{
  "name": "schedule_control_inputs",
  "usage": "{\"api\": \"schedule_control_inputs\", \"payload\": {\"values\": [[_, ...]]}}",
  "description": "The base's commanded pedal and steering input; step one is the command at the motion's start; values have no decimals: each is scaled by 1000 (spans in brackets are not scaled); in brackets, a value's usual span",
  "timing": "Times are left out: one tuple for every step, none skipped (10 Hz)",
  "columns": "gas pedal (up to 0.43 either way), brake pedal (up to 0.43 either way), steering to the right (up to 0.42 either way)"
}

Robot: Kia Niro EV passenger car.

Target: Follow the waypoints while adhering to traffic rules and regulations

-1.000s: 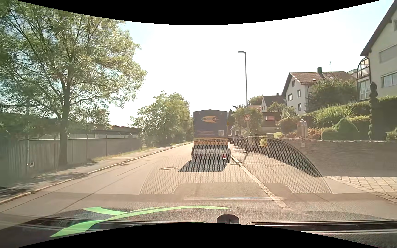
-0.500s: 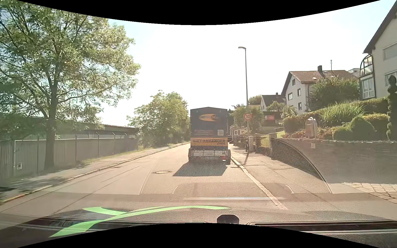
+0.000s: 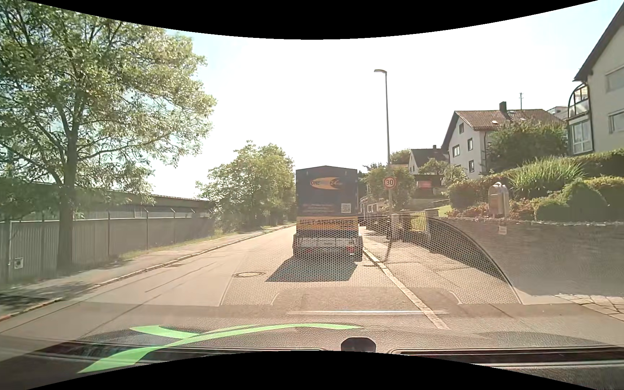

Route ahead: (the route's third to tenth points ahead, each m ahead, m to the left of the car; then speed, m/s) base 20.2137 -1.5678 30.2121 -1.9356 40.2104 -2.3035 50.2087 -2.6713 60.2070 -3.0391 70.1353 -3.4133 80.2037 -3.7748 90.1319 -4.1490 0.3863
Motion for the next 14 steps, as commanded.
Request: {"api": "schedule_control_inputs", "payload": {"values": [[0,293,29],[0,305,29],[0,305,29],[0,299,29],[0,311,29],[0,329,29],[0,366,29],[0,378,29],[0,390,28],[0,402,28],[0,409,29],[0,409,28],[0,415,29],[0,421,29]]}}
